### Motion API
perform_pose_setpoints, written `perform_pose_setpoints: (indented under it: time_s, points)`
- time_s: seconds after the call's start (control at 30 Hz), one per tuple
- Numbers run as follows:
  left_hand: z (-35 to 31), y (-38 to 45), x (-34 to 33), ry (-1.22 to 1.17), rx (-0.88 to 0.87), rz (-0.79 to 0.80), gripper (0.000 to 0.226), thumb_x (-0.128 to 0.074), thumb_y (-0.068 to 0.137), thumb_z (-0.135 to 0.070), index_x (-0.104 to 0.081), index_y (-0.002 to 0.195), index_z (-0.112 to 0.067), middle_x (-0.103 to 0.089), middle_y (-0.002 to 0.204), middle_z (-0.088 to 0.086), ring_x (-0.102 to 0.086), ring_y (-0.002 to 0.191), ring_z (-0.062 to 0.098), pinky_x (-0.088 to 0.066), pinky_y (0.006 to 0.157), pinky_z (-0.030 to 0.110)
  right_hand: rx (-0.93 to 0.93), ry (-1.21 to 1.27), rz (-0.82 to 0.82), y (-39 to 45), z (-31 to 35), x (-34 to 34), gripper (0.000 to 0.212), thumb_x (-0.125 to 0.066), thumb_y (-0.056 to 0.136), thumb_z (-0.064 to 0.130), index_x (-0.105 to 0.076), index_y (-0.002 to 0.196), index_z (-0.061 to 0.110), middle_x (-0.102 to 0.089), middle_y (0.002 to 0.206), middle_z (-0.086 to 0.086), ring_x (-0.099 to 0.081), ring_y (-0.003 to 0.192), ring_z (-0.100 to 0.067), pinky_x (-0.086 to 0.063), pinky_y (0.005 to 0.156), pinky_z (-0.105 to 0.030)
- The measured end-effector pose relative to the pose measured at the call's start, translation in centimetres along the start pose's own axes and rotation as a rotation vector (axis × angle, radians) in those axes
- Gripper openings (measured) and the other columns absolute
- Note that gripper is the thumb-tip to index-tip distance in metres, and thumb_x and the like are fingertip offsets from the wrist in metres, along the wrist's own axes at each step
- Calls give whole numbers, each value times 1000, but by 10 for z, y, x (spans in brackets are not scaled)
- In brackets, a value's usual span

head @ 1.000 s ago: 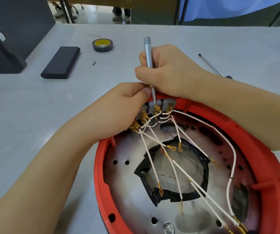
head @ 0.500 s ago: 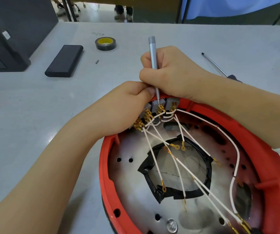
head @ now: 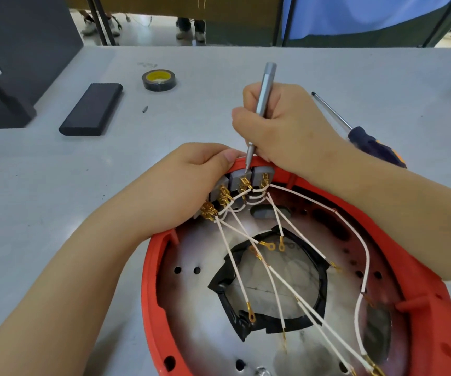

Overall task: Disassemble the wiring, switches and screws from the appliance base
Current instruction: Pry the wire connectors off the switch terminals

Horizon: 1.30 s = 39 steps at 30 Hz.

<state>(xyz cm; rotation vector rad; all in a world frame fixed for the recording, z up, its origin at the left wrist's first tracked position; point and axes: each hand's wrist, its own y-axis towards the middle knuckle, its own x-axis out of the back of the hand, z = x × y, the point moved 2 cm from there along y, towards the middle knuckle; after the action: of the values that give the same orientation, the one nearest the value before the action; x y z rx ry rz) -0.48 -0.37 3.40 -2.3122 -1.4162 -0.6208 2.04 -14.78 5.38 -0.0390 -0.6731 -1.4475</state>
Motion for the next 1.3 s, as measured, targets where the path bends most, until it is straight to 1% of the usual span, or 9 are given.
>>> perform_pose_setpoints:
  time_s: [0.13, 0.33, 0.5, 0.67, 0.77, 0.87, 1.0, 1.2, 1.3]
  points:
    - [1, 1, -1, -20, -3, -2, 34, -39, 100, -39, -69, 95, -25, -65, 94, 26, -62, 82, 46, -51, 71, 56, 24, -23, 20, -1, -1, 0, 39, -56, 86, 5, -34, 55, 16, -33, 46, 7, -37, 42, -8, -32, 43, -13]
    - [7, 4, -1, -26, -7, -1, 32, -40, 99, -42, -69, 92, -31, -66, 87, 25, -62, 70, 44, -52, 58, 44, 36, -102, 35, 0, 2, -1, 35, -56, 85, 8, -36, 57, 14, -36, 53, -5, -38, 51, -10, -36, 49, -20]
    - [8, 3, -1, -33, 15, 7, 32, -39, 99, -42, -69, 95, -32, -68, 94, 24, -64, 84, 48, -52, 76, 60, -23, -97, 85, 4, 3, -5, 40, -56, 82, 8, -31, 52, 16, -29, 51, 0, -33, 50, -10, -31, 45, -12]
    - [6, 3, -1, -5, 6, 1, 31, -40, 99, -39, -69, 97, -28, -67, 99, 26, -66, 87, 41, -51, 82, 55, -20, -132, 101, 5, 6, -8, 43, -57, 79, 9, -28, 48, 17, -24, 41, 8, -31, 43, -9, -29, 43, -11]
    - [7, 4, -1, -11, 7, -16, 31, -42, 99, -31, -68, 96, -15, -67, 97, 27, -66, 84, 38, -51, 80, 51, 32, -361, 100, -5, 9, -12, 40, -57, 76, 19, -28, 49, 19, -30, 43, 5, -33, 43, -11, -25, 46, -24]
    - [7, 3, -2, -1, -21, -24, 30, -41, 99, -36, -69, 93, -28, -68, 86, 19, -64, 73, 30, -51, 65, 35, 17, -203, 1, -7, 7, -7, 42, -57, 78, 13, -26, 50, 19, -27, 41, 8, -30, 43, -8, -26, 45, -16]
    - [8, 3, -1, 8, -6, -25, 29, -39, 98, -41, -67, 92, -41, -65, 78, 17, -52, 54, 14, -44, 48, 28, 6, -112, -60, -3, 6, -1, 41, -56, 79, 7, -26, 53, 17, -22, 45, 8, -28, 46, -7, -27, 45, -14]
    - [6, 3, -1, -43, -2, -8, 34, -40, 99, -38, -68, 96, -20, -63, 77, 21, -53, 55, 33, -46, 48, 34, 3, -97, -25, -5, 6, -1, 40, -56, 79, 7, -27, 53, 18, -24, 44, 8, -29, 47, -7, -26, 46, -16]
    - [6, 3, -1, -44, 0, -5, 34, -39, 99, -39, -69, 94, -22, -63, 71, 16, -51, 54, 33, -46, 49, 37, 34, -92, -16, -8, 6, -1, 41, -56, 80, 6, -27, 52, 18, -24, 43, 8, -28, 44, -7, -25, 45, -14]
